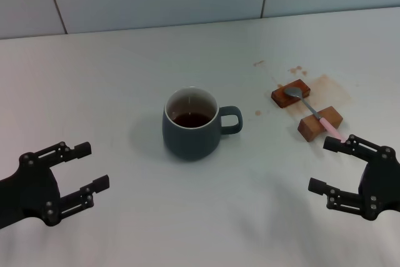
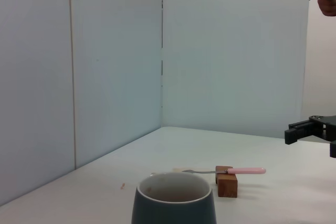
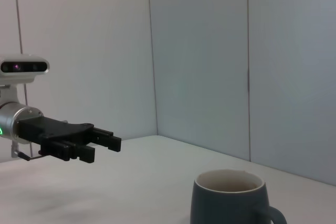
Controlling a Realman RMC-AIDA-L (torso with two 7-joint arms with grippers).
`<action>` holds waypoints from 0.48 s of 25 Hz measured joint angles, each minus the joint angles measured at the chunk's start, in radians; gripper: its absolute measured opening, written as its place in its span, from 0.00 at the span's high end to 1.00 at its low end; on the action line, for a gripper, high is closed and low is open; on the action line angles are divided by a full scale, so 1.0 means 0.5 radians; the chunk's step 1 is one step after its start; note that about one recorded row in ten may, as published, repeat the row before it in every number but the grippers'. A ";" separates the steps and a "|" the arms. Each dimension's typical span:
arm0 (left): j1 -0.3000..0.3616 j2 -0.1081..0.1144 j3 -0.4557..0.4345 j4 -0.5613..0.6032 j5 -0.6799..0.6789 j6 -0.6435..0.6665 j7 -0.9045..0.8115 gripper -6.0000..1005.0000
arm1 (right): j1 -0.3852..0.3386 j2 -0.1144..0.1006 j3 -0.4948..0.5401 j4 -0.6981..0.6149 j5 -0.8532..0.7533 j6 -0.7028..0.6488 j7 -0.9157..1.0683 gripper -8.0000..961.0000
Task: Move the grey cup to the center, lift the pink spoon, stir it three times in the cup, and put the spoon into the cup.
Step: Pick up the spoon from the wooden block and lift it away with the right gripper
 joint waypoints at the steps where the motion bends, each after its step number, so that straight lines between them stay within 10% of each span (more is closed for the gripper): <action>1: -0.001 -0.002 0.000 0.000 0.000 -0.004 -0.001 0.54 | 0.000 0.001 0.000 0.000 0.000 0.000 0.000 0.27; 8: -0.011 -0.006 0.001 0.001 0.004 -0.004 -0.002 0.20 | -0.005 0.006 0.118 0.089 0.041 -0.103 0.043 0.28; 12: -0.014 -0.006 0.001 0.001 0.005 -0.011 -0.002 0.18 | -0.012 -0.003 0.478 0.442 0.170 -0.370 0.346 0.28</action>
